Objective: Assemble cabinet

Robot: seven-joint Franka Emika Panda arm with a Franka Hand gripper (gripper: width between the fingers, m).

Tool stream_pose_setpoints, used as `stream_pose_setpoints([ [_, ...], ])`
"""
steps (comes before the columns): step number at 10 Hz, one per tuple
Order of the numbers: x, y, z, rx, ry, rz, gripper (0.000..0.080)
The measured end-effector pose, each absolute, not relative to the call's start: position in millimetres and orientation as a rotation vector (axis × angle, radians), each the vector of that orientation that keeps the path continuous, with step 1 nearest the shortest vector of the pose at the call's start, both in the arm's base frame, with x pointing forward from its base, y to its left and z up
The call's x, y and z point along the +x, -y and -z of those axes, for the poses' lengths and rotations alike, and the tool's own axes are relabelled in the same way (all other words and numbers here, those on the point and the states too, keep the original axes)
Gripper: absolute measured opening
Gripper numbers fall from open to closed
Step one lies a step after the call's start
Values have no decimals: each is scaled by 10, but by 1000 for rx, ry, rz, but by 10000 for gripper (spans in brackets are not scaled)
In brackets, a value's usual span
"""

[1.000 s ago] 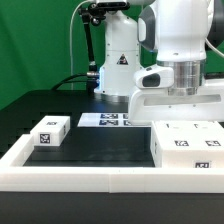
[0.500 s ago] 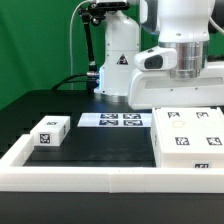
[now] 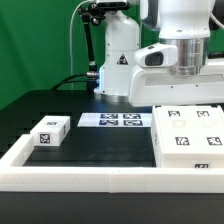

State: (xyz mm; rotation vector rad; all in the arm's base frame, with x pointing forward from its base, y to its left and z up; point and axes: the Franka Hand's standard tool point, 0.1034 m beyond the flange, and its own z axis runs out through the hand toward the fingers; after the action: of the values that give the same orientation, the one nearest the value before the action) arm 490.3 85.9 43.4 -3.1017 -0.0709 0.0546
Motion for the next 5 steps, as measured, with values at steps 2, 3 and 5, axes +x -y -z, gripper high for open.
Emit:
stream_pose_setpoints([
  [2, 4921, -843, -588, -3105, 62, -70, 2],
  [3, 4939, -832, -679, -3106, 56, -89, 2],
  [5, 5028, -816, -858, -3109, 64, -137, 2],
])
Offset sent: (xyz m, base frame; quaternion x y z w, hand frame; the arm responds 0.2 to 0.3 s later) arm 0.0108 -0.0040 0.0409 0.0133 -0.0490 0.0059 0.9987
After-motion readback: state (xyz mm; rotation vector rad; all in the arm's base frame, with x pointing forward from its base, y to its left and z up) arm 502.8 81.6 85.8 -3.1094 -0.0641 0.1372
